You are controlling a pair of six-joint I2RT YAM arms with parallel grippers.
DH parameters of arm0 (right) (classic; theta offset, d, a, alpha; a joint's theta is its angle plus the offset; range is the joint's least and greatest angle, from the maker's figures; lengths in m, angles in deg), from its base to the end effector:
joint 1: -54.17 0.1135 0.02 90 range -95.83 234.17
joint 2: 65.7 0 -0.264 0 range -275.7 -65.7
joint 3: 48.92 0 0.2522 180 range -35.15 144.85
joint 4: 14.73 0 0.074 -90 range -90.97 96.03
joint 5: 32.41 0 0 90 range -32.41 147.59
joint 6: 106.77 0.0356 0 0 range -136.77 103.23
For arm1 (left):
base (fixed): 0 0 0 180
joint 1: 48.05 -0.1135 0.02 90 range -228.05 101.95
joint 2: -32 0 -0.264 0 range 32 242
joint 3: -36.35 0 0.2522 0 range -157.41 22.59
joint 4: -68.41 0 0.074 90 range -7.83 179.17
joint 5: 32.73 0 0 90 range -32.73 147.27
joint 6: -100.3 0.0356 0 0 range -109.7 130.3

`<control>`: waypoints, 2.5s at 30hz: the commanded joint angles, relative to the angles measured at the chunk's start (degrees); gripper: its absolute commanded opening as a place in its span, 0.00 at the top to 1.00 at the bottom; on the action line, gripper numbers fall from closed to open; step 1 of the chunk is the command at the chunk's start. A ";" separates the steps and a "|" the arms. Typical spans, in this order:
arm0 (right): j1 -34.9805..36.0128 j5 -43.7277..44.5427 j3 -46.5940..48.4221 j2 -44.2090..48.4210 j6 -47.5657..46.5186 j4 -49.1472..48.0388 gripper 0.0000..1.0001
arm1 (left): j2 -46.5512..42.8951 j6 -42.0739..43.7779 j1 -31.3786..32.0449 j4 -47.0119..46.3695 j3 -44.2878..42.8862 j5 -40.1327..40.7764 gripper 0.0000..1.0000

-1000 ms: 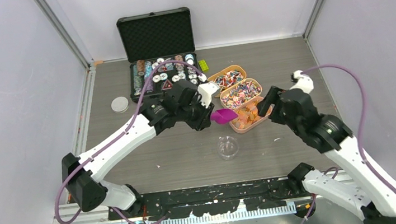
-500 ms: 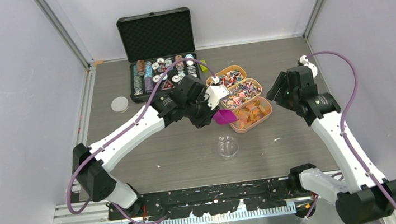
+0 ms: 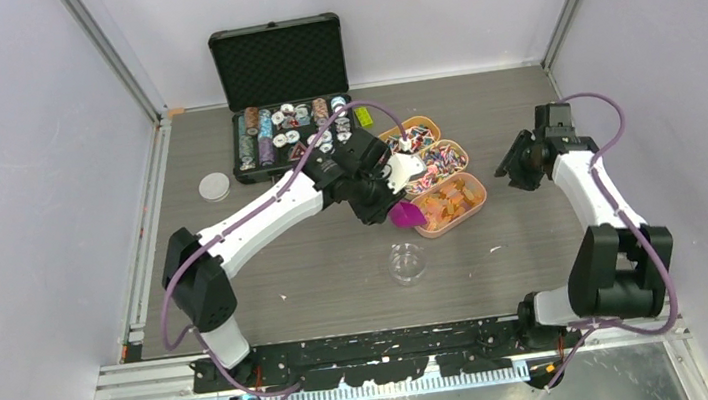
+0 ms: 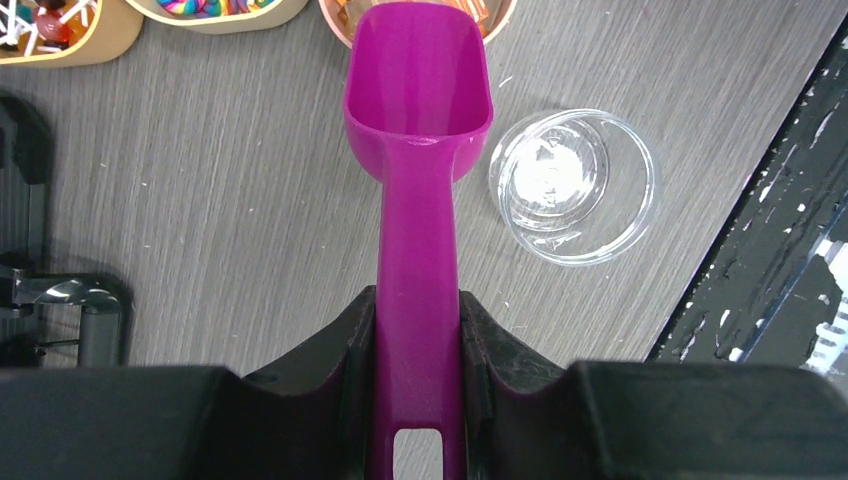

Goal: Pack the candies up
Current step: Scoop the fake candies from the storage box.

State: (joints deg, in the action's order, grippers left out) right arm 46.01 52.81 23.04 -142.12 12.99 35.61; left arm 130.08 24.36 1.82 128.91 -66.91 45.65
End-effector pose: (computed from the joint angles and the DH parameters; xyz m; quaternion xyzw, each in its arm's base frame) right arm 0.2702 -0.0357 0.2610 0.2975 0.9048 0.0957 0.2893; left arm 0.2331 -0.2877 0.3081 0.5283 0.7897 -0.1831 0.2524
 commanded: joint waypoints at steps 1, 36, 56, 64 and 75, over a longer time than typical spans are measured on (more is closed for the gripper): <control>-1.85 -4.32 2.02 -3.47 -3.78 -3.83 0.56 | 1.82 2.19 0.23 3.08 -4.74 2.04 1.00; -0.72 -13.34 -0.93 -17.15 -7.04 -9.26 0.70 | 10.49 2.70 1.47 4.52 -12.93 2.29 1.00; 0.17 -10.65 -5.13 -14.88 -3.39 -11.70 0.89 | 9.26 0.01 2.21 -5.13 -5.68 -0.77 1.00; 0.17 -10.79 -5.20 -14.03 -3.39 -11.96 0.92 | 8.64 0.12 2.49 -8.49 -2.96 0.27 1.00; 0.17 -11.45 -5.59 -13.16 -3.19 -12.22 0.94 | 5.63 0.71 2.52 -17.93 7.49 3.53 1.00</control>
State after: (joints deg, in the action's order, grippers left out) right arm 45.50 41.01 18.52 -156.68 7.61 23.04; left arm 138.61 24.64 4.05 115.91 -61.55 48.08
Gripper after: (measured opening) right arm 0.222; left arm 0.294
